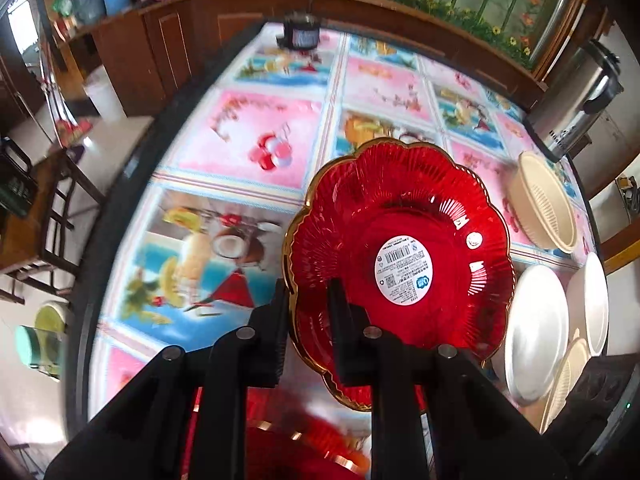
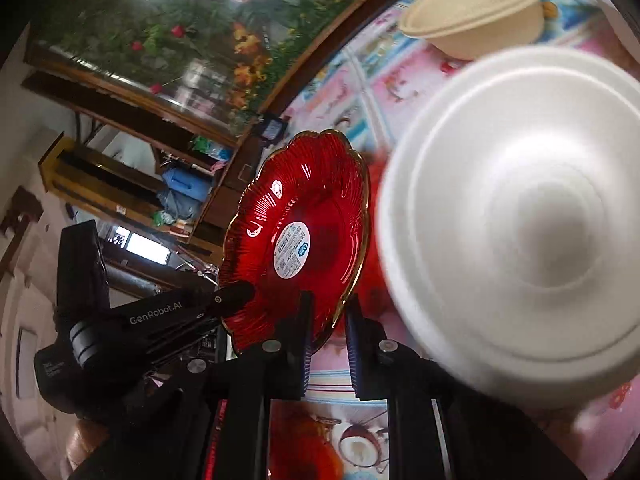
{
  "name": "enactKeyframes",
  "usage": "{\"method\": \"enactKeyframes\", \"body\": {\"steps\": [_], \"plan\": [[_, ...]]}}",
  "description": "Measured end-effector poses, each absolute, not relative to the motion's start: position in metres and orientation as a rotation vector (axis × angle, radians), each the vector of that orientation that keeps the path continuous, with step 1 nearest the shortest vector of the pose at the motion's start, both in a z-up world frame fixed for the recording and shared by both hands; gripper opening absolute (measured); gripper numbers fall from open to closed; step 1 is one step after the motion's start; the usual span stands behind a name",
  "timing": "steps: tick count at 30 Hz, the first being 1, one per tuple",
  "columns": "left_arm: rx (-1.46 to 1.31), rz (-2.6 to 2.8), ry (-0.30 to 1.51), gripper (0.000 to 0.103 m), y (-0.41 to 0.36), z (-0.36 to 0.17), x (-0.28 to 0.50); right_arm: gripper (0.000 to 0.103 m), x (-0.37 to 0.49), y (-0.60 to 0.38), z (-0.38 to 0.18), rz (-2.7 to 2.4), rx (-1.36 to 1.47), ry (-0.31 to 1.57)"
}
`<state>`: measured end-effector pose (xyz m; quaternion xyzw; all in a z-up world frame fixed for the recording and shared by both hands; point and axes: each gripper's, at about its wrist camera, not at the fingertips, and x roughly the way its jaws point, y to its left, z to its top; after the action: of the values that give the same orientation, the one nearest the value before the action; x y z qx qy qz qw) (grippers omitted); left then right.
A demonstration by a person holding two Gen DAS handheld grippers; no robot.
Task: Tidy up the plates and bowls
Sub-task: 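Lift the small red plate and carry it over the red stack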
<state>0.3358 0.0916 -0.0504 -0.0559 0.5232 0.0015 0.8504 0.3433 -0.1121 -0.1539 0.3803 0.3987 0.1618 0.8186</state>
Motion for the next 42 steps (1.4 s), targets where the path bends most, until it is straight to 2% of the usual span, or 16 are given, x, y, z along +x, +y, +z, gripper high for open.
{"method": "enactKeyframes", "body": {"steps": [10,16,21,29,42], "plan": [[-0.066,0.051,0.966,0.016,0.132,-0.003,0.245,0.014,0.279,-0.067,-0.111,0.485,0.671,0.768],[-0.115,0.063,0.957,0.017,0.167,-0.003,0.188,0.015,0.228,-0.041,-0.089,0.57,0.587,0.803],[-0.122,0.105,0.943,0.017,0.181,-0.015,0.153,0.015,0.197,-0.018,-0.092,0.608,0.522,0.853],[-0.155,0.114,0.975,0.017,0.19,-0.042,0.135,0.014,0.173,-0.003,-0.105,0.596,0.435,0.897],[-0.159,0.127,1.031,0.019,0.19,-0.068,0.137,0.014,0.181,0.003,-0.128,0.534,0.396,0.964]]}}
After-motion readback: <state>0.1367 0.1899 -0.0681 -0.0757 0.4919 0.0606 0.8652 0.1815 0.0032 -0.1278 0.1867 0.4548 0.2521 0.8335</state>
